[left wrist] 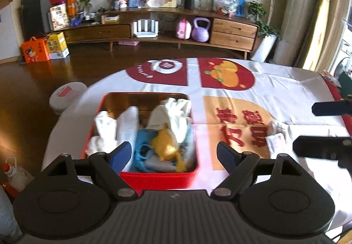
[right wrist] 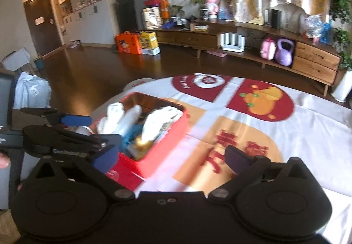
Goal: Organize soft objects
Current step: 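Raise both open grippers from the tin and move toward the swabs and wipes, then grasp the cotton swab pack with the right gripper while the left gripper grasps the wipe packets, then lift the swab pack and wipe packets and carry both over the tin, then lower the swabs and wipes into the tin and open both grippers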
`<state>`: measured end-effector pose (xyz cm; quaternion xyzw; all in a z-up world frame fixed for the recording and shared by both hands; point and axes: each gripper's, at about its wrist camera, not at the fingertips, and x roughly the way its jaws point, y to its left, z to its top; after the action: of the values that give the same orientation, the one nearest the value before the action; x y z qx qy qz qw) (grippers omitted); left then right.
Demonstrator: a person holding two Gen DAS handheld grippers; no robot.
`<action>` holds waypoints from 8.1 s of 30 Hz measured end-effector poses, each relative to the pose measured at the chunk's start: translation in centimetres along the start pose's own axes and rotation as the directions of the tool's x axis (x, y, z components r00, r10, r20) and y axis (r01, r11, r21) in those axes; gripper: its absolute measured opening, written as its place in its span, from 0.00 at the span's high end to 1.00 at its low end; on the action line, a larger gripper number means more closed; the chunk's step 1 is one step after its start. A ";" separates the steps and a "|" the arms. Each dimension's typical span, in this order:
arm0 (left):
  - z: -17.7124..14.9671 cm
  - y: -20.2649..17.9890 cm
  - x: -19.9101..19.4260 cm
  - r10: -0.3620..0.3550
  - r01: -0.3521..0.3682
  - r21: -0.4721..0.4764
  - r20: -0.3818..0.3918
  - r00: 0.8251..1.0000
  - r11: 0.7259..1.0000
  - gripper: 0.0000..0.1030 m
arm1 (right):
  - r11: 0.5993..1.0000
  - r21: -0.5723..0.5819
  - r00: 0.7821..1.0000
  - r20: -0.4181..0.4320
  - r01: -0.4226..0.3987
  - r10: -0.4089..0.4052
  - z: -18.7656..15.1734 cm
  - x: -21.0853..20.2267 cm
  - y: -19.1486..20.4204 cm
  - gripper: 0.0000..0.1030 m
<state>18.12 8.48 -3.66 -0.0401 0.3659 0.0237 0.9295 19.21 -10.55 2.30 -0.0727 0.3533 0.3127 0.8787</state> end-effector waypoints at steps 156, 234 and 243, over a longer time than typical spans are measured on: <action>2.8 6.7 -0.5 0.073 -0.073 0.007 0.024 0.997 0.997 0.51 | 1.000 0.008 0.999 -0.038 -0.029 0.030 5.2 6.0 5.8 0.74; 1.4 10.2 4.8 -0.002 -0.001 -0.053 -0.053 0.999 0.999 0.29 | 0.996 0.028 0.993 -0.076 -0.084 0.086 4.3 10.6 7.1 0.35; 0.9 9.2 1.0 -0.009 0.010 -0.057 0.006 1.000 0.998 0.22 | 0.993 0.013 0.993 -0.013 -0.120 0.120 3.0 7.3 7.2 0.19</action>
<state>18.78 17.75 -4.18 -0.0683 0.3622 0.0298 0.9291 20.69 -0.11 0.35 -0.0479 0.3652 0.3624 0.8562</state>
